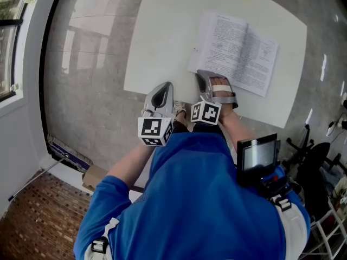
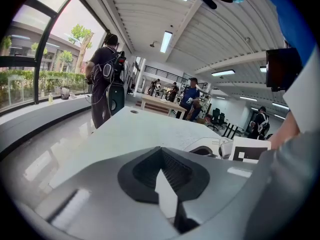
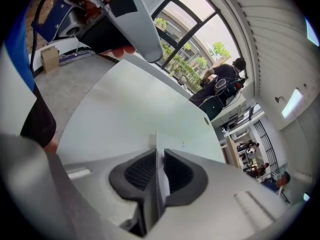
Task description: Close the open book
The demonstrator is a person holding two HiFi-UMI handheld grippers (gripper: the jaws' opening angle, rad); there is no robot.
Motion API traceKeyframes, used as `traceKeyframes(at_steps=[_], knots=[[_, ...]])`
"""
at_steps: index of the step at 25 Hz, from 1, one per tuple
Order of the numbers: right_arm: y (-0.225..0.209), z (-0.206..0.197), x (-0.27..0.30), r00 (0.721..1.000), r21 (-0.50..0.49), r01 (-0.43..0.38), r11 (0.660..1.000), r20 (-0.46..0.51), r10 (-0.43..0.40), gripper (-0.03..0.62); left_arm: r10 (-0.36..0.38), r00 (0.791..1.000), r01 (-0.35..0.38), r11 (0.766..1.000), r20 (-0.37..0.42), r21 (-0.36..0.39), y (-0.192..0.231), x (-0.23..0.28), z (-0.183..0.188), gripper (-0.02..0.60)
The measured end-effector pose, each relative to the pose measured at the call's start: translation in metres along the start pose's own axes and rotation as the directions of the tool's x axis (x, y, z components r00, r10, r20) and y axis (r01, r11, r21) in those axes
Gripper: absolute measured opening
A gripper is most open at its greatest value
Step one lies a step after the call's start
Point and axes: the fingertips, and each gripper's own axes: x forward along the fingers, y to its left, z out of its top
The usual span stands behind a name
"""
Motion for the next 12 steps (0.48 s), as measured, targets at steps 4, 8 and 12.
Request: traceKeyframes(at_steps=[4, 8, 12], knots=[[-0.003, 0.001, -0.004, 1.000, 0.034, 0.004, 0.999, 0.003, -0.004, 0.033, -0.004, 1.000, 0.004, 1.000, 0.001, 0.007, -0.003, -0.001, 0.001, 0.006], [-0.016, 0.005, -0.014, 0.999, 0.104, 0.027, 0.994, 0.030, -0.030, 0.021, -0.012, 1.000, 0.011, 1.000, 0.013, 0.019, -0.007, 0.000, 0.007, 0.006], [-0.035, 0.010, -0.036, 0.996, 0.229, 0.050, 0.972, 0.062, -0.065, 0.015, -0.026, 0.999, 0.025, 0.999, 0.025, 0.032, -0.013, -0.003, 0.021, 0.006]])
